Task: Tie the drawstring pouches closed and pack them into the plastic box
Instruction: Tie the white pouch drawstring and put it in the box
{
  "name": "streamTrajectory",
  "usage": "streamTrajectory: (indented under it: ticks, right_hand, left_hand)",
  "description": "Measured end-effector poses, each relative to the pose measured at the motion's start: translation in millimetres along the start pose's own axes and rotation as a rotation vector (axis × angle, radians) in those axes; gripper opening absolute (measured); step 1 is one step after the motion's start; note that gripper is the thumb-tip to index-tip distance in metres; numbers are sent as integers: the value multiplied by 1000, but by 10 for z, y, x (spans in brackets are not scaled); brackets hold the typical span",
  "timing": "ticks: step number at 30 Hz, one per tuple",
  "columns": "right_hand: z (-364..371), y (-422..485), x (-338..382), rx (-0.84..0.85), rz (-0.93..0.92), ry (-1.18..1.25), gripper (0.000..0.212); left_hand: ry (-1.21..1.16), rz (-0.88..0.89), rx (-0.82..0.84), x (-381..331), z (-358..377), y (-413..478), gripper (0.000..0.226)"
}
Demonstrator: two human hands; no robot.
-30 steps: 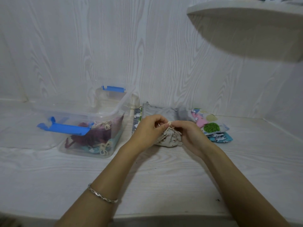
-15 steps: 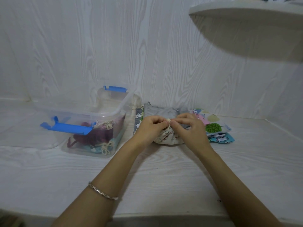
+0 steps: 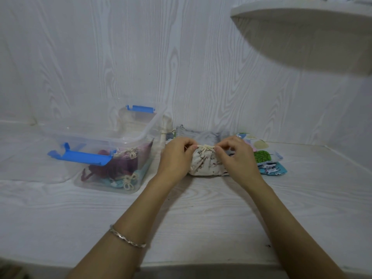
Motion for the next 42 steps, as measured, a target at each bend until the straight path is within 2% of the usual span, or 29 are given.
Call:
streamTrajectory:
  ticks: [5, 11, 13, 15, 17, 21, 26, 29, 34, 39, 42]
  right_hand:
    - [69, 5, -67, 100, 222, 436, 25]
    - [215, -29, -222, 295, 380, 404, 42]
    - [221, -35, -226, 313, 382, 481, 42]
    - [227, -30, -203, 326, 362, 574, 22]
    - [233, -21, -173, 337, 345, 644, 13]
    - [240, -22, -198, 327, 396, 744, 12]
    - [190, -41, -158, 325, 410, 749, 10]
    - [165, -38, -160, 278, 426, 769, 15]
    - [165, -35, -87, 224, 343, 761, 20]
    - [131, -36, -67, 219, 288, 787, 27]
    - [111, -29, -72, 231, 282, 760, 28]
  left_hand:
    - [278, 59, -38, -65, 35, -41, 10]
    - [304, 113, 11, -142, 118, -86, 10]
    - [268, 118, 21, -133, 124, -88, 10]
    - [253, 124, 28, -138, 120, -95, 12]
    - [245, 130, 33, -150, 117, -109, 14]
    - [233, 163, 20, -162, 113, -117, 14]
    - [195, 171, 2, -152, 111, -115, 12]
    - [122, 176, 5, -153, 126, -110, 13]
    - [4, 283, 60, -210, 154, -115, 18]
    - [-141, 175, 130, -121, 168, -68, 22]
    - [-317, 55, 150, -62, 154, -39, 26]
Point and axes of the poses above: each hand's wrist, its own y-axis towards the middle knuckle, its own z-axis out of the palm, x = y × z, the point moved 4 cm from there along y, towards the middle knuckle, and after that the axes turned 13 degrees about x, right-handed, at the moved point
